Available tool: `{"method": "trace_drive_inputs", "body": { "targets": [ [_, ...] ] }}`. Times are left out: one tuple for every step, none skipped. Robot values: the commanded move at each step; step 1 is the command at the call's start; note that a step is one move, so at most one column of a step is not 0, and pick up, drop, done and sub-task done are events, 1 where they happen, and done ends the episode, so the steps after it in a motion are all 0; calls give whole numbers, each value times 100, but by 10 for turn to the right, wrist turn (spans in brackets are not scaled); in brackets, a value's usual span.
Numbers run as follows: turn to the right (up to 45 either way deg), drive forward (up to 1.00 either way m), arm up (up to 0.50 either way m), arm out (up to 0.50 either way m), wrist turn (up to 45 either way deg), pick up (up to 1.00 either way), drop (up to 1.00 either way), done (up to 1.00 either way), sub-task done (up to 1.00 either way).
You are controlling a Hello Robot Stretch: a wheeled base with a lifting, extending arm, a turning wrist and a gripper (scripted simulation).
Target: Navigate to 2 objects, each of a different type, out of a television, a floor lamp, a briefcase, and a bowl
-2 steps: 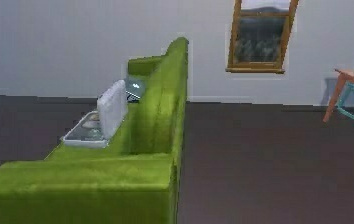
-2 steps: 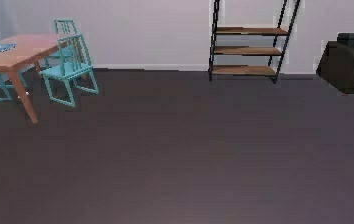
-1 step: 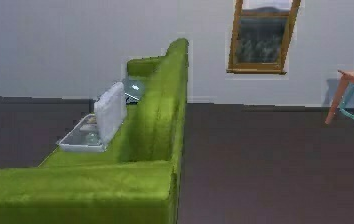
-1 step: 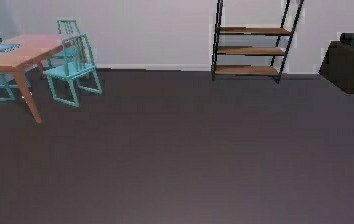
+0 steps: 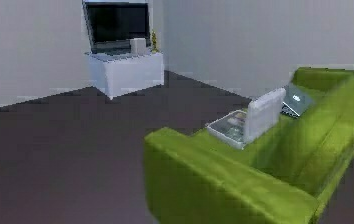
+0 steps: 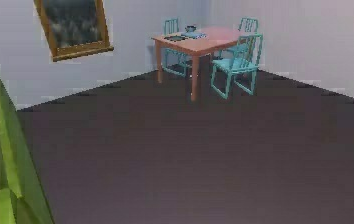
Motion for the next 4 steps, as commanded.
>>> {"method": "trace_drive_inputs", "body": {
  "targets": [
    [-450, 0, 0, 0, 0, 0, 0, 0, 0],
    [0, 30, 0, 0, 0, 0, 0, 0, 0],
    [450, 0, 0, 0, 0, 0, 0, 0, 0],
    [300, 0, 0, 0, 0, 0, 0, 0, 0]
  ]
}}
